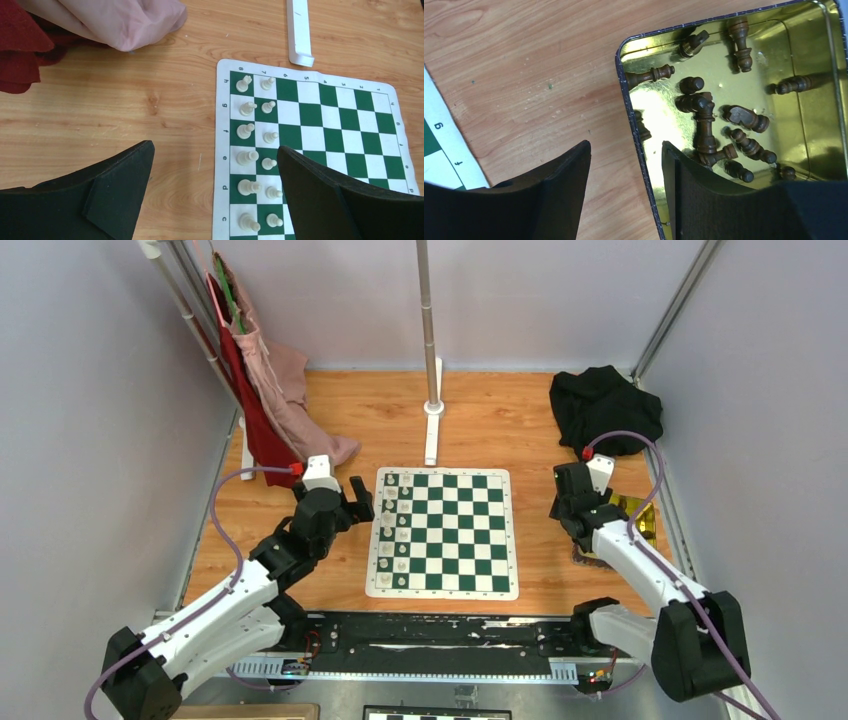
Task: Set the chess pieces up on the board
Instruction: Move the storage box to the center of the board.
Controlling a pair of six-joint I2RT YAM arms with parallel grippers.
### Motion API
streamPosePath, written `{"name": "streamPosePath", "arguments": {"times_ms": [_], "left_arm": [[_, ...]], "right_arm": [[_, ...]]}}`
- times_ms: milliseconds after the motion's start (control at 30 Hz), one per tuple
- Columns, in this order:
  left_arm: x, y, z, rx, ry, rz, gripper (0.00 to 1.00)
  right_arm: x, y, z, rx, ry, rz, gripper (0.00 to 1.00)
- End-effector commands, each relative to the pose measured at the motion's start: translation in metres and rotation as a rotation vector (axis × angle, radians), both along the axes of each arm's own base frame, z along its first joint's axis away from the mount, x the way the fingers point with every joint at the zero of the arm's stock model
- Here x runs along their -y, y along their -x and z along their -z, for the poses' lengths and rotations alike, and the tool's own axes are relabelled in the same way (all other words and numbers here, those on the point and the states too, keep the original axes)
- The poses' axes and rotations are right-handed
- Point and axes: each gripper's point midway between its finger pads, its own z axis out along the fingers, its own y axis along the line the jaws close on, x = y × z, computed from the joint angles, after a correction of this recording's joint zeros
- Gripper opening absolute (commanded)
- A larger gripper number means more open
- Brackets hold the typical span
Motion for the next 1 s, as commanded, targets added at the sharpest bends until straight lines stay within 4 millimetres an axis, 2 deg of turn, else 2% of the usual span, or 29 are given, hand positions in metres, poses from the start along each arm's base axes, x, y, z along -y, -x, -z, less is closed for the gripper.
{"name": "streamPosePath", "arguments": {"times_ms": [0,400,567,867,967], "left_arm": [[0.003,-0.003,-0.005,0.031,0.039,-0.01,0.99],[0.005,-0.006,0.007,0.01,0.027,-0.017,0.99],[0.004,-0.007,0.01,0.001,0.021,-0.028,0.99],[0.001,-0.008,0.006,0.01,0.02,-0.047,0.99],[0.001,-0.008,0.006,0.009,0.021,-0.049,0.99]], "right_arm": [[0.0,-0.013,0.002,0.016,-0.033,0.013,0.56],[0.006,-0.023,0.019,-0.032,-0.04,0.013,0.4],[0.005,-0.028,0.017,-0.04,-0.031,-0.013,0.26],[-0.015,-0.038,0.018,-0.104,-0.075,-0.139,0.0],[-0.025,-0.041,0.019,-0.116,-0.096,-0.187,0.0]]}}
